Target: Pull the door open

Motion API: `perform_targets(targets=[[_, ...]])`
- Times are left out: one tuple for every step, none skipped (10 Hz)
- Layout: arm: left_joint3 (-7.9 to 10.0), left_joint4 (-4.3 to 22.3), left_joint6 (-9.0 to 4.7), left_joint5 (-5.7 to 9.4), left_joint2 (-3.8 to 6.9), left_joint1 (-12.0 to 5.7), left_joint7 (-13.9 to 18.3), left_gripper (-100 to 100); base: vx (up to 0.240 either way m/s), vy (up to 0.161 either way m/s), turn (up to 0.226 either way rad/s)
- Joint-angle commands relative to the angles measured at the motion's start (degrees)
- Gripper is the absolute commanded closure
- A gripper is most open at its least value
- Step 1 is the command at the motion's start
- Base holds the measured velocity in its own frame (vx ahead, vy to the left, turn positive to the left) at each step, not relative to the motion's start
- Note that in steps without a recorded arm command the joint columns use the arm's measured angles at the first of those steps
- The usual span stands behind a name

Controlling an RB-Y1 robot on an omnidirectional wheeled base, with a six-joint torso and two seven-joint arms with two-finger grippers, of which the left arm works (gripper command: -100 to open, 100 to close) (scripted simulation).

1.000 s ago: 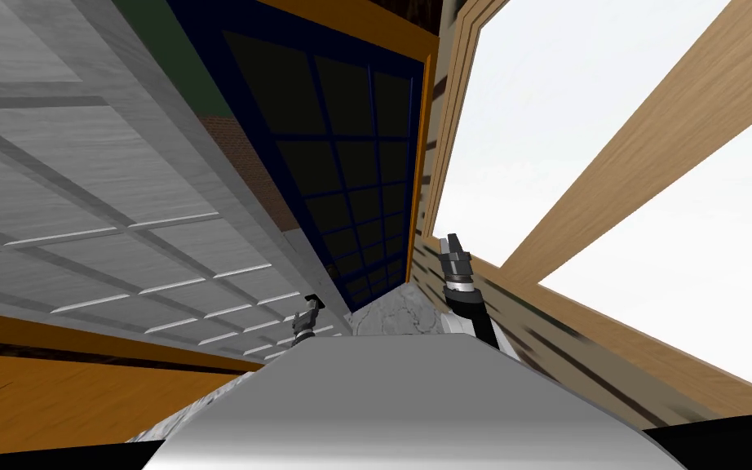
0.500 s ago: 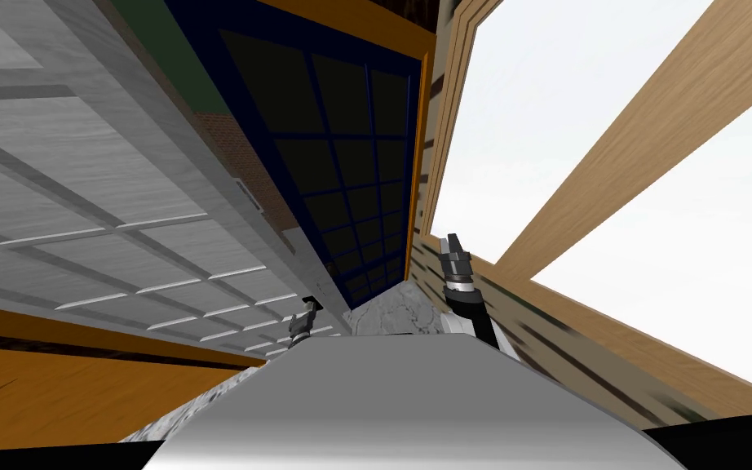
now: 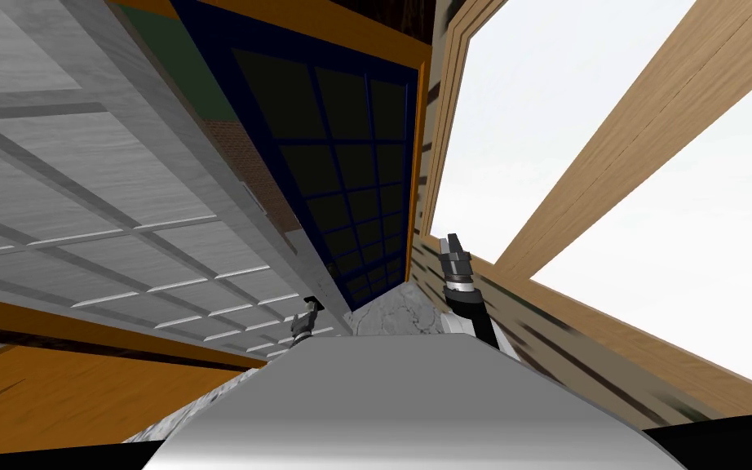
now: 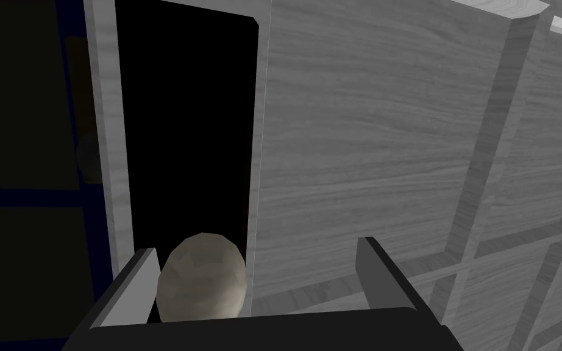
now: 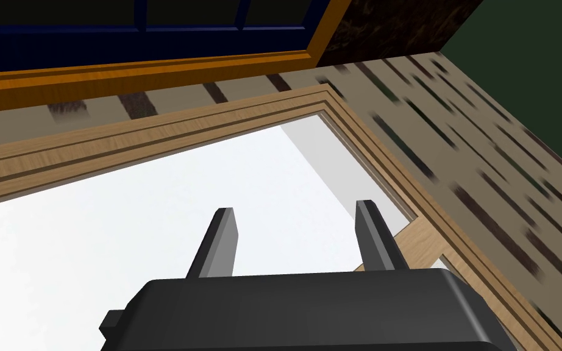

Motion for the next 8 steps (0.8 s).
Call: perform_targets(targets=[[1.41,0.2,0.4,0.91,1.48,1.7,1.0,100,-0.018,-0.002,0.0],[1.32,0.3,0.4,1.2,1.62,1.91,1.9,100,-0.052,-0.012,-0.005],[1.32,0.3,0.4,1.2,1.62,1.91,1.9,100,-0.039,-0.01,0.012],[1.32,0.3,0.4,1.2,1.62,1.91,1.9,100,-0.026,0.004,0.018],[1.32,0.3,0.4,1.2,1.62,1.91,1.9,100,-0.011,-0.007,-0.028],[1.32,0.3,0.4,1.2,1.62,1.91,1.9,100,-0.007,-0.011,0.008],[1.32,0.3,0.4,1.2,1.62,1.91,1.9,100,0.014,-0.013,-0.018],[1.32,0.1,0.4,1.2,1.62,1.91,1.9,100,0.01,0.005,0.021]])
